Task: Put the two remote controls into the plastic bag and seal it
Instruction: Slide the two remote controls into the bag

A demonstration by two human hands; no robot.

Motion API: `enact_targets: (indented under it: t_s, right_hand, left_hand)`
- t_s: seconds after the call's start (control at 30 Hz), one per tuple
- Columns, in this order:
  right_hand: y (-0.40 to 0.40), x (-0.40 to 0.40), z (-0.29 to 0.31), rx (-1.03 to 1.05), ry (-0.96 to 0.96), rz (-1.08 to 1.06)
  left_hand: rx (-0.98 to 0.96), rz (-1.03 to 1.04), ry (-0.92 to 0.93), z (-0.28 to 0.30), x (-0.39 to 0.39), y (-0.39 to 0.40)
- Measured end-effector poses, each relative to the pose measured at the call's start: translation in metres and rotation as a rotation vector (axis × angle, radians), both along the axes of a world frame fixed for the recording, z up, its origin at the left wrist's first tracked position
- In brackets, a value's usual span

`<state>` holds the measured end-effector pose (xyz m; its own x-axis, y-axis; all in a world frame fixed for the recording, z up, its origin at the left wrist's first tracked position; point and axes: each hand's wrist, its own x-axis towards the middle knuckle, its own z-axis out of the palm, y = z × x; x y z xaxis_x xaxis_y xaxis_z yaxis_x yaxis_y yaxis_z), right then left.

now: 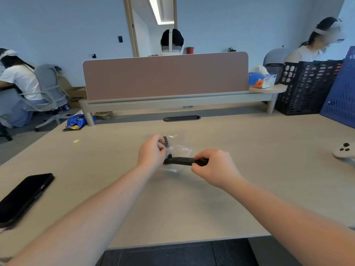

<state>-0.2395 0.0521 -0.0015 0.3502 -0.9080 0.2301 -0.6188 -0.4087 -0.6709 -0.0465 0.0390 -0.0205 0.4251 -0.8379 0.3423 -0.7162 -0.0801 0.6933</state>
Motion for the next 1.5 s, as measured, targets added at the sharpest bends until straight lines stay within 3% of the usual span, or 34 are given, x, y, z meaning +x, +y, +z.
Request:
enact_targets:
  t_s: [0.4, 0.73, 1.03, 1.33, 1.5]
  right_hand:
    - [-0.038, 0.033, -0.047, -0.217, 0.206, -0.015]
    - [-0.070, 0.065, -0.077, -0.127, 0.235, 0.083]
    - [-0.090, 0.077, -0.075, -0.242, 0.465, 0.079]
    - [-0.097, 0.085, -0.084, -0.226, 0.531, 0.045]
    - [-0.091, 0.074, -0.082, -0.291, 0.433, 0.074]
  left_hand:
    - [-0.011, -0.091, 0.046, -0.004, 0.000, 0.000]
    - [0.010, -0.089, 0.090, -0.009, 0.013, -0.010]
    - [0.031, -0.135, 0.093, -0.016, 0.019, -0.009]
    - [0.076, -0.212, 0.101, -0.021, 0.019, -0.006]
    - [0.080, -0.228, 0.070, -0.026, 0.019, -0.010]
